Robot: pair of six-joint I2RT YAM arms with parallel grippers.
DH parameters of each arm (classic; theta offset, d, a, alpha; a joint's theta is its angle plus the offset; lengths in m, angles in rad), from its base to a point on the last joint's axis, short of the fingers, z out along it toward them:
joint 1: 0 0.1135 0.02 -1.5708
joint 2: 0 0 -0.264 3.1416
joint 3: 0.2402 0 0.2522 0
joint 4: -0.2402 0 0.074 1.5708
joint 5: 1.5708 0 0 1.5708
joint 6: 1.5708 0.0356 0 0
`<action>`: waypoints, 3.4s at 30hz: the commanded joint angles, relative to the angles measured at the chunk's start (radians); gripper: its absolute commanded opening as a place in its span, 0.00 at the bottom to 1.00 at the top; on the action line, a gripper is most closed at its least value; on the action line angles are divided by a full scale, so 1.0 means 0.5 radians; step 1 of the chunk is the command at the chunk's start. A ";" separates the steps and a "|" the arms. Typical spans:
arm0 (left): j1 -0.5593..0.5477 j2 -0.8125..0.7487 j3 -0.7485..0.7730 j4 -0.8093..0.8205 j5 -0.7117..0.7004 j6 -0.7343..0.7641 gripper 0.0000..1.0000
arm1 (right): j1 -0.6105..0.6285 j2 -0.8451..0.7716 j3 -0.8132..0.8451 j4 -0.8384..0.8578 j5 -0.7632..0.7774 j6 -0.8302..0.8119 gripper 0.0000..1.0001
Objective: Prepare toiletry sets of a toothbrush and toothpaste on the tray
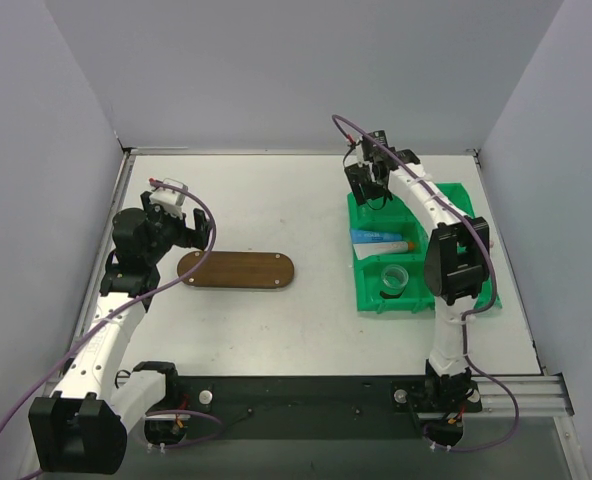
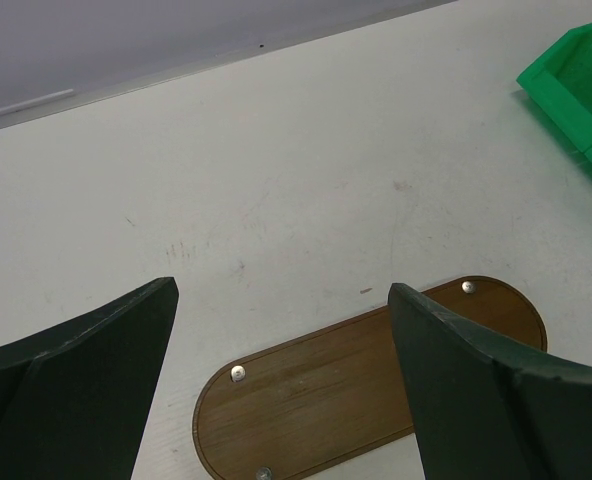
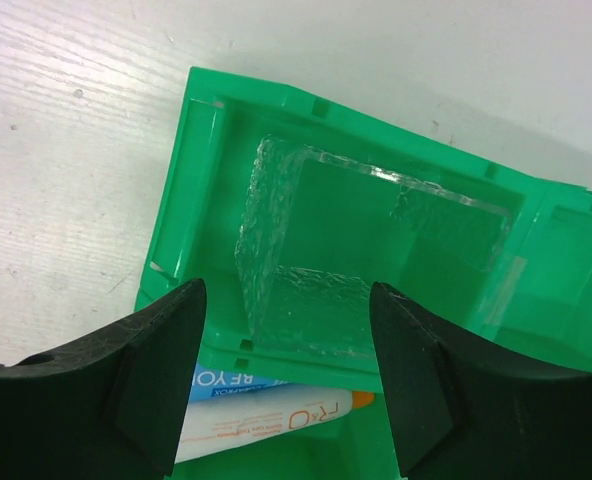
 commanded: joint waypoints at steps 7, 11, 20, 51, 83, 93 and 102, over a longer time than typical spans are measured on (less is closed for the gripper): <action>0.008 -0.032 -0.018 0.118 0.020 0.029 0.98 | 0.004 0.227 0.227 -0.147 0.056 -0.036 0.50; 0.008 -0.032 -0.021 0.124 0.017 0.032 0.97 | 0.004 0.298 0.276 -0.175 0.056 -0.043 0.43; 0.008 -0.041 -0.030 0.121 0.017 0.035 0.97 | 0.004 0.369 0.347 -0.212 0.053 -0.018 0.24; 0.008 -0.078 -0.018 0.124 0.047 0.047 0.97 | 0.028 -0.122 0.758 -0.494 0.163 0.000 0.00; -0.062 0.008 0.801 -0.665 1.759 0.216 0.97 | 0.629 -1.739 -0.803 0.015 -1.635 -0.585 0.00; -0.467 0.047 0.890 -0.777 1.806 0.338 0.97 | 0.761 -1.849 -0.709 -0.371 -1.813 -1.027 0.00; -0.709 0.115 1.034 -1.060 1.606 0.627 0.97 | 0.768 -1.791 -0.540 -0.666 -2.030 -1.285 0.00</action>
